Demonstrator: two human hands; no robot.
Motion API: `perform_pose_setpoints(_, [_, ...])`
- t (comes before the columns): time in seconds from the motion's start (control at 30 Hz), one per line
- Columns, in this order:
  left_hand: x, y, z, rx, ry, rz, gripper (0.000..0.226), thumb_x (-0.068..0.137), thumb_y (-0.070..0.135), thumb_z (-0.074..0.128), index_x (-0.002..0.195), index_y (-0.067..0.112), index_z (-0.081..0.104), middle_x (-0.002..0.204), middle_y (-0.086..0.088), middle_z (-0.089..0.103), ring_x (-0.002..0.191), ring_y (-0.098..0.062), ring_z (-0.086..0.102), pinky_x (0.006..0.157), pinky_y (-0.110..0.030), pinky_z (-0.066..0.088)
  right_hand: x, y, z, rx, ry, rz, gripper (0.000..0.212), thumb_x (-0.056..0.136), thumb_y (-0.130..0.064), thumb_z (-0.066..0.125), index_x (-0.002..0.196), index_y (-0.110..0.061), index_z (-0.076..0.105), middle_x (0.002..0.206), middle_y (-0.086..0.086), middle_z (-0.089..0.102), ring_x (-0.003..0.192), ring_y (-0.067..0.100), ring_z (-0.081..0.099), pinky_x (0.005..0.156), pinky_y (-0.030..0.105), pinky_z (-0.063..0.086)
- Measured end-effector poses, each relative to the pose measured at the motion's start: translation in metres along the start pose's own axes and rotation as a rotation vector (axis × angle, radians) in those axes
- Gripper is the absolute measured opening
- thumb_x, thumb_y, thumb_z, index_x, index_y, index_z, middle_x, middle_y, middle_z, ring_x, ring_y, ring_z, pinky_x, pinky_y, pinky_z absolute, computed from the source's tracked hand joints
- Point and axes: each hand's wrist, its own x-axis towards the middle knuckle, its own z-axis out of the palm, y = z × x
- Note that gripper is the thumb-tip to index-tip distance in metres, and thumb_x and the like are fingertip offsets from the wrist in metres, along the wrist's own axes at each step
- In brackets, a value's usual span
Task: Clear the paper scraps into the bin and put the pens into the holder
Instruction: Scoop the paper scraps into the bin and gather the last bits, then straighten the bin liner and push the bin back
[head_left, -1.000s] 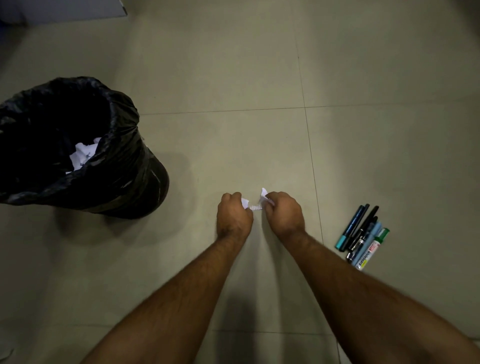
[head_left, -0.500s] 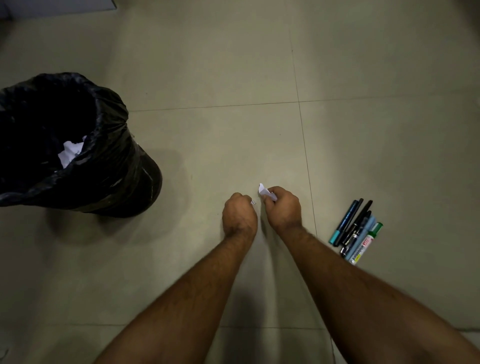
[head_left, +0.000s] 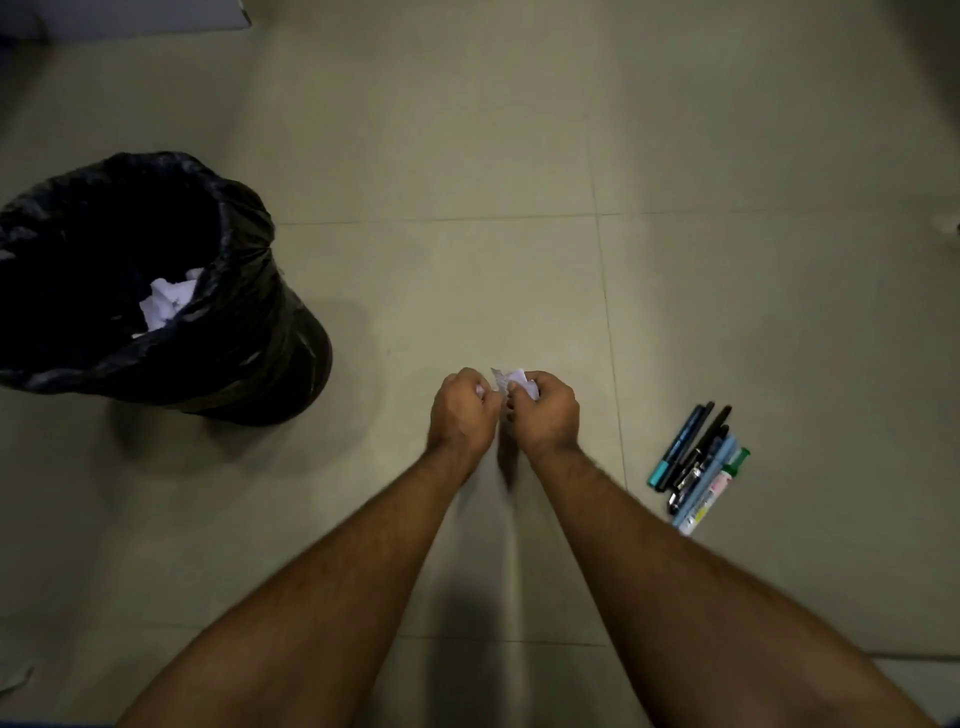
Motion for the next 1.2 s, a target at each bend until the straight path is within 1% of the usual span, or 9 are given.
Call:
perform_pose_setpoints(0.13, [0.008,0.017,-0.061,-0.136,0.166,0.030,0.013,0.081,0.015,0.061,0.074,0.004,0.063,0.078,-0.009,0.066,0.076,-0.026,0.061,0.069,-0.036,0.049,-0.011,-0.052,0.025,0.185,-0.044,0.056,0.019,0.087,-0.025,0.065,0.067,-0.024,0.065,0.073,0.005,0.071,0.071,0.028,0.070,0.069,0.049,0.060])
perform_pose_setpoints(0.23, [0.016,0.035,-0.127,-0.177,0.303,0.057,0.009,0.076,0.021,0.059,0.070,0.014,0.060,0.073,0.001,0.062,0.072,-0.022,0.060,0.065,-0.031,0.047,-0.021,-0.115,0.044,0.349,-0.089,-0.006,0.013,0.091,-0.020,0.065,0.082,-0.012,0.069,0.081,0.009,0.072,0.066,0.017,0.067,0.070,0.044,0.062])
perform_pose_setpoints(0.33, [0.022,0.047,-0.209,-0.176,0.465,0.121,0.014,0.070,0.031,0.054,0.069,0.017,0.057,0.074,0.001,0.063,0.070,-0.017,0.057,0.061,-0.026,0.041,-0.044,-0.184,0.078,0.453,-0.185,-0.111,0.018,0.093,-0.022,0.064,0.090,-0.005,0.070,0.085,0.012,0.072,0.073,0.022,0.068,0.067,0.039,0.061])
perform_pose_setpoints(0.5, [0.033,0.036,-0.318,-0.026,0.517,0.138,0.011,0.073,0.027,0.063,0.070,0.017,0.059,0.076,0.002,0.064,0.071,-0.014,0.058,0.062,-0.026,0.043,-0.081,-0.266,0.141,0.233,-0.289,-0.335,0.039,0.093,-0.039,0.058,0.076,-0.004,0.064,0.071,0.016,0.066,0.060,0.013,0.053,0.056,0.030,0.048])
perform_pose_setpoints(0.6, [0.042,0.009,-0.356,0.066,0.482,0.043,0.009,0.075,0.026,0.064,0.075,0.017,0.064,0.077,0.003,0.066,0.073,-0.016,0.061,0.063,-0.028,0.048,-0.092,-0.289,0.163,-0.048,-0.320,-0.446,0.037,0.095,-0.038,0.056,0.070,-0.010,0.061,0.061,0.002,0.060,0.057,0.016,0.052,0.055,0.027,0.034])
perform_pose_setpoints(0.73, [0.056,-0.031,-0.370,0.291,0.307,-0.045,0.013,0.077,0.017,0.062,0.085,0.015,0.072,0.086,-0.003,0.073,0.080,-0.023,0.068,0.074,-0.036,0.057,-0.097,-0.297,0.177,-0.474,-0.338,-0.546,0.026,0.083,-0.036,0.062,0.104,-0.023,0.068,0.094,0.001,0.071,0.090,0.027,0.067,0.067,0.027,0.042])
perform_pose_setpoints(0.93, [0.054,-0.042,-0.380,0.413,0.233,-0.234,0.019,0.078,0.008,0.061,0.093,0.011,0.073,0.105,-0.010,0.071,0.097,-0.030,0.067,0.084,-0.038,0.057,-0.112,-0.276,0.172,-0.327,-0.127,-0.706,0.040,0.084,-0.017,0.062,0.123,-0.022,0.067,0.124,0.001,0.066,0.111,0.029,0.058,0.088,0.034,0.046])
perform_pose_setpoints(1.03, [0.036,-0.044,-0.382,0.404,0.234,-0.342,0.025,0.082,0.015,0.060,0.105,0.017,0.070,0.122,-0.011,0.062,0.110,-0.032,0.061,0.092,-0.038,0.054,-0.123,-0.265,0.173,-0.240,0.033,-0.564,0.042,0.077,-0.014,0.069,0.119,-0.018,0.068,0.120,0.010,0.061,0.106,0.037,0.055,0.088,0.037,0.044])
perform_pose_setpoints(1.2, [-0.003,-0.060,-0.383,0.157,0.559,-0.545,0.045,0.081,0.019,0.064,0.125,0.013,0.056,0.130,-0.016,0.045,0.119,-0.036,0.050,0.095,-0.041,0.047,-0.125,-0.268,0.173,0.058,-0.054,-0.141,0.051,0.081,-0.013,0.066,0.131,-0.017,0.057,0.115,0.013,0.064,0.103,0.034,0.062,0.081,0.032,0.044])
